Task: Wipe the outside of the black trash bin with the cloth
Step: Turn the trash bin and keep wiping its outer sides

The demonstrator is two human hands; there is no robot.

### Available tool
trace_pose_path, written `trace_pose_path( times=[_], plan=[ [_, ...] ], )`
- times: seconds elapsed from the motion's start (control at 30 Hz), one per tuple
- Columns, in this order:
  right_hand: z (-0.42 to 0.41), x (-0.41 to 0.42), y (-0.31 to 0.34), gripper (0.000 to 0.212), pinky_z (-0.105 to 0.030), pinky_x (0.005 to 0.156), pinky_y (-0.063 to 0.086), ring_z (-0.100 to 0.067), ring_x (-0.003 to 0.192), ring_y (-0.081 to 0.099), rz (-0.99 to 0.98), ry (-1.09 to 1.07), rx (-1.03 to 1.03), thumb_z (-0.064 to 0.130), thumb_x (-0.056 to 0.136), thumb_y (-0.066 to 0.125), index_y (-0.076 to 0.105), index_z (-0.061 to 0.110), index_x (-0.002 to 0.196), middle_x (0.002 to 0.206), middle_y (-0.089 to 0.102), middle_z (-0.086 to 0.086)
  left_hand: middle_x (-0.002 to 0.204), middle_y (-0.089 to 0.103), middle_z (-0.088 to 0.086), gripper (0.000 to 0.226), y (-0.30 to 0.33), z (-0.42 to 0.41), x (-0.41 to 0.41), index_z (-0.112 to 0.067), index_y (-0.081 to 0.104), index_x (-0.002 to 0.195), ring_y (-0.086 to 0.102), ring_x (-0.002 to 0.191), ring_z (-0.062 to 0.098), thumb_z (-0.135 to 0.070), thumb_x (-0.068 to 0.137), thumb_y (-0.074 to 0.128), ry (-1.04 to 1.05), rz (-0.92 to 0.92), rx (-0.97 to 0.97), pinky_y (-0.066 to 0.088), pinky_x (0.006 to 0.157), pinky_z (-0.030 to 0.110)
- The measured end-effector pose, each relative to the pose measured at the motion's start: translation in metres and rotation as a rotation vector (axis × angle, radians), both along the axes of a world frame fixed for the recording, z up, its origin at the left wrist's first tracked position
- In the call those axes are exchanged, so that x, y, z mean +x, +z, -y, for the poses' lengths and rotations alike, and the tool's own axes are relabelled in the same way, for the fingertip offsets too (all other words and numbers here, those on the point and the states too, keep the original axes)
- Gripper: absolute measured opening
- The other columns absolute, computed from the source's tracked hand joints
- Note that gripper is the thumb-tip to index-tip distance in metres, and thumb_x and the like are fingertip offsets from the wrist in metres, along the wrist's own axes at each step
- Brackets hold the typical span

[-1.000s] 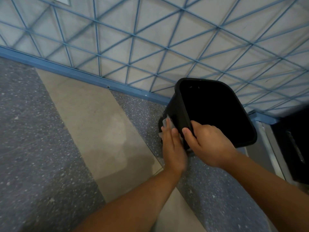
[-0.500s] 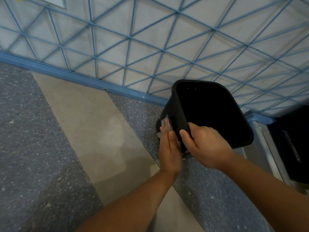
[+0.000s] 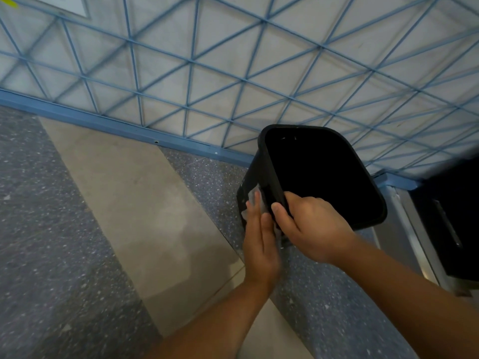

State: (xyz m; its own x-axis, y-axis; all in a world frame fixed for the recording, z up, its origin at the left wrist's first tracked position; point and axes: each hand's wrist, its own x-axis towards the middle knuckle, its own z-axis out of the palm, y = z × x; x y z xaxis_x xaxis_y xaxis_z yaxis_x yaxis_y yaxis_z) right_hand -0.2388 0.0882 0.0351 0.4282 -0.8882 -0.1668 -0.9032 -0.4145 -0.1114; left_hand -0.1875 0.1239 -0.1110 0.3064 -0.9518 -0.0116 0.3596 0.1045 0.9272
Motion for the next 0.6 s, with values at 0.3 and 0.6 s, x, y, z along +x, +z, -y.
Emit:
trace_pose_path(
  times=[0.3, 0.6],
  plan=[
    [-0.001, 0.001, 0.002, 0.040, -0.042, 0.067, 0.050, -0.023, 0.068, 0.062, -0.018, 0.008, -0.003, 0.050, 0.096, 0.024, 0.049, 0.020, 0.090, 0.075, 0.063, -0.002, 0.170, 0.027, -0.015, 0.044, 0.010, 0.009, -0.002, -0.052, 0.027, 0.149, 0.016, 0.160, 0.005, -0.048, 0.105, 0.034, 0.077, 0.065, 0.068, 0.018, 0.133, 0.040],
    [-0.001, 0.001, 0.001, 0.040, -0.042, 0.067, 0.050, -0.021, 0.067, 0.061, -0.024, 0.008, -0.002, 0.051, 0.097, 0.023, 0.048, 0.021, 0.091, 0.074, 0.062, -0.001, 0.169, 0.029, -0.018, 0.051, 0.003, 0.012, -0.004, -0.056, 0.031, 0.149, 0.017, 0.160, 0.005, -0.063, 0.098, 0.032, 0.099, 0.021, 0.083, 0.018, 0.132, 0.045]
  ],
)
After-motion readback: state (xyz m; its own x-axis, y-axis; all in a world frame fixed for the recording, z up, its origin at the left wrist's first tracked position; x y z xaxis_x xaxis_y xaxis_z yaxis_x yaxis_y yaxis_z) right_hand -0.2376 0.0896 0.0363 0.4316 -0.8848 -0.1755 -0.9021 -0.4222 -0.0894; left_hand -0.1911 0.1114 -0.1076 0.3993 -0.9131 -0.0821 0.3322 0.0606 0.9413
